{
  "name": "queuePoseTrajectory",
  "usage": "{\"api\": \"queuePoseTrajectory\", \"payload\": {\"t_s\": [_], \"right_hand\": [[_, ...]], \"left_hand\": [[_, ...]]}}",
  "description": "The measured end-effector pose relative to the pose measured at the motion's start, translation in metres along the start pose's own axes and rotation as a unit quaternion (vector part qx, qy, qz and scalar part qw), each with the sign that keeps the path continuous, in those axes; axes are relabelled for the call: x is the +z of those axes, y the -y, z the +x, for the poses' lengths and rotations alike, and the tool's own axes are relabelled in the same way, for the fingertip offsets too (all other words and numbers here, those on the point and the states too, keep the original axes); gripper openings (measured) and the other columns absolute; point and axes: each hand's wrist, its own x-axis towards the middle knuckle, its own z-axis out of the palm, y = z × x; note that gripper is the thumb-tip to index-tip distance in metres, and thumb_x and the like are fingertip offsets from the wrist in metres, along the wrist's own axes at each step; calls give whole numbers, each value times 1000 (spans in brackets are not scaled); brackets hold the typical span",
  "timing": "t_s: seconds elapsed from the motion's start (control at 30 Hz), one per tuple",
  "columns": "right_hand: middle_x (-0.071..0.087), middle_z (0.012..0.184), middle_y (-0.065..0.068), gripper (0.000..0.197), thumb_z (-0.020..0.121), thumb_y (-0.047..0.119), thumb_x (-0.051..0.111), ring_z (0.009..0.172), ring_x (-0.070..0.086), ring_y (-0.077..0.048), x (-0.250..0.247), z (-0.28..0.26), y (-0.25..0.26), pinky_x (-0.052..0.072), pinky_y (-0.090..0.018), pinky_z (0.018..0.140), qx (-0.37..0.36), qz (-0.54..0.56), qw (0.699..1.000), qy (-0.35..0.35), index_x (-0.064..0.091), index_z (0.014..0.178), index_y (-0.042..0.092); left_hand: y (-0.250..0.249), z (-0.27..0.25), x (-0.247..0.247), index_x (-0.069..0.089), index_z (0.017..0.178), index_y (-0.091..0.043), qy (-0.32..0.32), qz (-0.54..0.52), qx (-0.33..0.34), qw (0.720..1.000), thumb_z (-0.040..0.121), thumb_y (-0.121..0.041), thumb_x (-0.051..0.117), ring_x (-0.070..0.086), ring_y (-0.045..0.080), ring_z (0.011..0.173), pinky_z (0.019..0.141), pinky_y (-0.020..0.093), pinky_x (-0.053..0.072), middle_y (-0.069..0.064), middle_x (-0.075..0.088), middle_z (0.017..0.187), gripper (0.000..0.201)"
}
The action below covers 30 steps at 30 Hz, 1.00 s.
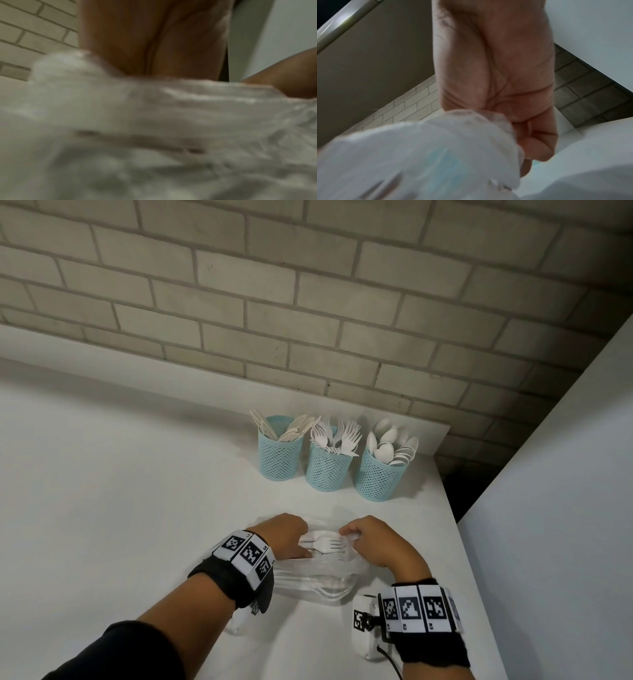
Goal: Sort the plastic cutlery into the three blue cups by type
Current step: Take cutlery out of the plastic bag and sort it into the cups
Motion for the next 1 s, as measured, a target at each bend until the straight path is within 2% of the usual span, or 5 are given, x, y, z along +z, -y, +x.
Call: {"api": "queuePoseTrajectory", "payload": {"t_s": [0.37,0.57,0.73,0.8,1.0], "right_hand": [[55,134,-5,43,90,-3,40,123,50,-20,-2,-1,-7,38,-25,99,16,30,999,-15,61,122,16],[56,134,-6,41,91,-2,42,124,50,-20,-4,-3,-7,37,-23,99,8,32,999,-4,60,124,14],[55,134,-6,42,91,-3,42,124,50,-19,-3,-4,-5,37,-22,98,6,29,1000,-2,60,125,14],[56,133,-6,43,91,-4,41,124,51,-19,-4,-5,-6,37,-21,97,5,27,1000,-2,60,125,14],[61,128,-6,42,90,-3,43,117,55,-20,-8,-7,-9,39,-20,90,0,12,1000,-8,61,124,12]], "left_hand": [[-2,-4,-6,50,125,-6,24,-20,18,999,92,-31,55,50,25,115,85,26,35,9,53,128,41],[6,-4,-11,44,80,-12,37,-44,11,998,94,-36,51,42,20,83,71,26,29,7,48,92,28],[6,-5,-11,45,127,-9,57,-75,7,996,95,-38,46,47,23,117,90,27,34,6,48,131,43],[7,-6,-10,46,127,-11,56,-94,10,994,93,-42,49,47,21,117,92,28,34,4,49,130,46],[13,-4,-12,41,69,-13,32,-122,29,992,89,-34,58,35,15,64,56,25,23,-1,39,70,34]]}}
